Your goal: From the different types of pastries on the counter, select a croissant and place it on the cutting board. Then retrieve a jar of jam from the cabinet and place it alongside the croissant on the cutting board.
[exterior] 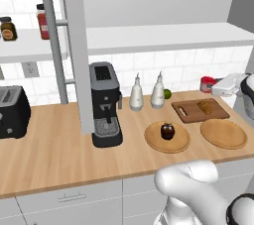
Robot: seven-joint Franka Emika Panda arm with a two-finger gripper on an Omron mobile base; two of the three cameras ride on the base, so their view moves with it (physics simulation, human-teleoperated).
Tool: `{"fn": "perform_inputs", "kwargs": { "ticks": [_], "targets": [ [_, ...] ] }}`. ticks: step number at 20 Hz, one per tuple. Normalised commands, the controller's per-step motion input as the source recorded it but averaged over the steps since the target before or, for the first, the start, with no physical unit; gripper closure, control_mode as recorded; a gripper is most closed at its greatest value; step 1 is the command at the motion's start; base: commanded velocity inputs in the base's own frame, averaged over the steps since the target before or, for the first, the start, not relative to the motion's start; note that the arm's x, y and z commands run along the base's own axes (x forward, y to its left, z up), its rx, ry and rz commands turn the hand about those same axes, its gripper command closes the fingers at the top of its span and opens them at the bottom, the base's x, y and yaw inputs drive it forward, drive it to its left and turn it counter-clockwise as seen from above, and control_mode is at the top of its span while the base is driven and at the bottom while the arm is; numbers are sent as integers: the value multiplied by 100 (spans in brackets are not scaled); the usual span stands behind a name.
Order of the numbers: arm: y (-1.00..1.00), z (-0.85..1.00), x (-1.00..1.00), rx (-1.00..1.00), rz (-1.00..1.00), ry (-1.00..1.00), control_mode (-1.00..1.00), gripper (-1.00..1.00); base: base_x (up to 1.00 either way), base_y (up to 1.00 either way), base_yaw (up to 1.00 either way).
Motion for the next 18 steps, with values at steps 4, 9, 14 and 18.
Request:
{"fn": "perform_inputs", "kwargs": {
  "ticks": [4,9,14,18],
  "targets": [
    [-47,-67,60,0,2,0,-100,100,0,0,0],
    [-35,-74,63,0,4,0,-100,100,0,0,0],
    [-14,-74,62,0,10,0,-100,100,0,0,0],
    [-17,-57,56,-1,14,0,-100,100,0,0,0]
  ]
}}
